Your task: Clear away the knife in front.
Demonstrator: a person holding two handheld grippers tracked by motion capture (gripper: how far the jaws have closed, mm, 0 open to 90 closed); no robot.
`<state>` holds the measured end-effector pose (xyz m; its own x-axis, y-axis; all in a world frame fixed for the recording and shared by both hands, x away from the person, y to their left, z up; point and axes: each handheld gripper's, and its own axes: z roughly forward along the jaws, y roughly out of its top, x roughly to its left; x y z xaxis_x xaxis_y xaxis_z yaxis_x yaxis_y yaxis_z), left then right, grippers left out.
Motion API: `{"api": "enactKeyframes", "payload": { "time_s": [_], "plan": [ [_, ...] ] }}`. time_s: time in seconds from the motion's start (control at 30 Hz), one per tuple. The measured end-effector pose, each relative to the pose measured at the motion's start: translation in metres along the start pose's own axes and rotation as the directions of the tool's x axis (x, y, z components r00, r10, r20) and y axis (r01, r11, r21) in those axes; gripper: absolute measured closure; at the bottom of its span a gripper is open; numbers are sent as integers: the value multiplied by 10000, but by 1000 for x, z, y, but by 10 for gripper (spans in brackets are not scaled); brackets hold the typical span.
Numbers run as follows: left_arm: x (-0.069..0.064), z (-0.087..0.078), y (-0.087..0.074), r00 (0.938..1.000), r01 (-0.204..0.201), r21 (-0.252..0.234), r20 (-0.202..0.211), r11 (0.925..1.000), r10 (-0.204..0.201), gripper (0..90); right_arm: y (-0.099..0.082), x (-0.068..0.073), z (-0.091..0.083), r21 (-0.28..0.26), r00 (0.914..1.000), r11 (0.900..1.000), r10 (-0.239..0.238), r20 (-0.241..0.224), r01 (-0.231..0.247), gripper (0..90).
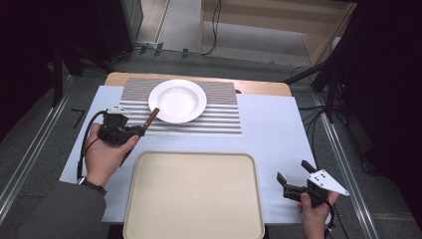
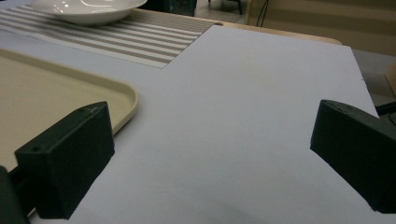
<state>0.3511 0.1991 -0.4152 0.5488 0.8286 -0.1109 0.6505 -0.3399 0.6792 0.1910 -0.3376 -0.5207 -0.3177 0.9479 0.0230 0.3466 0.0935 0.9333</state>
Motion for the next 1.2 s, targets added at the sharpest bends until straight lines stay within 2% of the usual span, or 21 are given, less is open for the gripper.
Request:
{"api": "enactKeyframes", "payload": {
  "time_s": [0.2, 0.27, 0.67, 0.93, 1.2],
  "plan": [
    [-13, -6, -13, 9992, 29, -156, 390, 9999, -23, 770, 0, 0, 0, 9, 10000, 10000, -14, 3, 14, 0],
    [-19, -8, -18, 9994, -31, -146, 346, 9999, 36, 770, 0, 0, 0, -3, 10000, 10000, -18, -1, 18, 0],
    [-42, -15, -42, 9970, -219, -33, 737, 9998, 221, 770, 0, 0, 0, 11, 10000, 10000, -42, 16, 42, 0],
    [-50, -14, -69, 9945, 73, 58, 1048, 10000, -79, 770, 0, 0, 0, 9, 10000, 10000, -39, 23, 39, 0],
    [-59, -14, -90, 9923, 184, 179, 1218, 9997, -204, 770, 0, 1, 0, 60, 10000, 10000, -34, 43, 34, 0]
  ]
}}
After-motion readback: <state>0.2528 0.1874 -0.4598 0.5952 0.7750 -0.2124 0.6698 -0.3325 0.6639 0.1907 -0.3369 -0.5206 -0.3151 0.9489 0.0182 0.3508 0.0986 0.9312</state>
